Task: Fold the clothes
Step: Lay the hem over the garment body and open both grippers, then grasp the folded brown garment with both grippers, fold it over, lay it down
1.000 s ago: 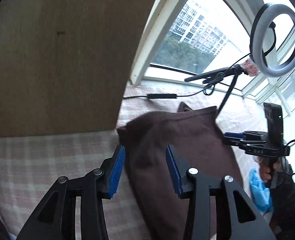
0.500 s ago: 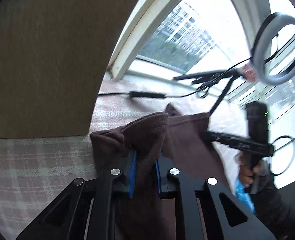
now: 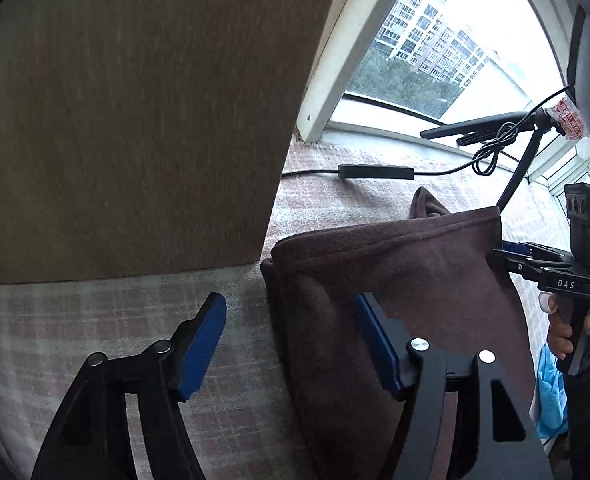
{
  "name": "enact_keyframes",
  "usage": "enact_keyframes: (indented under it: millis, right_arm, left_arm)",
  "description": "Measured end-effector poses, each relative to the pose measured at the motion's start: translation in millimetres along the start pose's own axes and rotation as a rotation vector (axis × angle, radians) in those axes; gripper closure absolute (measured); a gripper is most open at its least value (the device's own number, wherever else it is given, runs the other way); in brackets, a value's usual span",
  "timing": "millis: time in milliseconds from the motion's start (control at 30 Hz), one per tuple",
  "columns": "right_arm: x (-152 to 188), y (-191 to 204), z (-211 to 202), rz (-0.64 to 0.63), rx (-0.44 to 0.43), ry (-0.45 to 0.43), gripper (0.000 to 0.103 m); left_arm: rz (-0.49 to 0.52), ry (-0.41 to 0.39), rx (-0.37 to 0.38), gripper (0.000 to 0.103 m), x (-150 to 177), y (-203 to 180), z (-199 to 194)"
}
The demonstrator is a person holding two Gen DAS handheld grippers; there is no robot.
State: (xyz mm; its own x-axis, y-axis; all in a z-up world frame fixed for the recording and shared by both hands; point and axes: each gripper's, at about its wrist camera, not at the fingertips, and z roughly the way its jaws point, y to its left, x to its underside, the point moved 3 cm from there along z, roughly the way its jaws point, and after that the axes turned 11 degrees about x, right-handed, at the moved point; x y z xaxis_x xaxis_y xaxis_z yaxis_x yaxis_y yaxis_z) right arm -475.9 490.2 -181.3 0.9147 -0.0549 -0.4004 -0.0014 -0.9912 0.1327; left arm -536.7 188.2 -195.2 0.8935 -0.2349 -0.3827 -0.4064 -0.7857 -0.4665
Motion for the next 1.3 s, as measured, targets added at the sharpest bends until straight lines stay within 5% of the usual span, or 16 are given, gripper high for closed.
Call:
enact_keyframes:
  millis: [100,167,200,333,500,767,900,967,1100,1200,1300]
  right_arm:
    - [0.1,-6.2,10.5,0.039,-0.060,0.019,0.045]
    - [-0.6,-8.2,9.0,0.075,-0.114,-0.002,0.047]
    - [0.5,-8.6,4.5,0.088,-0.132,-0.008,0.067]
    - [5.0,-10.1,-13.5,0.140,-0.201,-0.032,0.082]
    - [24.0,-11.6,-98.7,0.160,-0.296,-0.135,0.084]
    - [148.9,13.5,-163.2,-0.040,-0.114,-0.088,0.084]
    - [211.1,25.6,-195.9,-0.140,-0.023,-0.064,0.079]
    - [242.0,31.7,-212.3,-0.189,0.022,-0.052,0.069]
    - [314.4,11.5,-218.8,-0.162,0.047,0.066,0.067]
    - [347.1,-12.9,-230.7,-0.029,-0.013,0.086,0.067]
    - [331.6,-15.3,-246.1,0.044,-0.066,0.018,0.067]
  left_arm:
    - [-0.018,0.015,0.031,0.038,-0.8,2.8,12.5]
    - [-0.003,0.002,0.068,0.053,-1.2,-0.3,14.5]
    - [-0.004,0.003,0.093,0.061,-0.2,-2.7,15.7]
    - [-0.022,-0.019,0.166,0.086,6.0,-15.1,4.9]
    - [0.071,-0.121,0.232,0.088,21.4,-56.6,-77.0]
    - [0.326,-0.295,0.165,0.088,74.5,-146.4,-229.0]
    - [0.433,-0.217,0.075,0.082,156.7,-158.5,-223.6]
    - [0.433,-0.081,0.040,0.075,217.3,-145.6,-201.1]
    - [0.328,0.216,-0.012,0.075,332.7,-106.1,-167.8]
    - [0.248,0.210,-0.013,0.075,351.6,-94.2,-176.5]
    - [0.263,0.134,0.003,0.075,340.1,-111.4,-184.2]
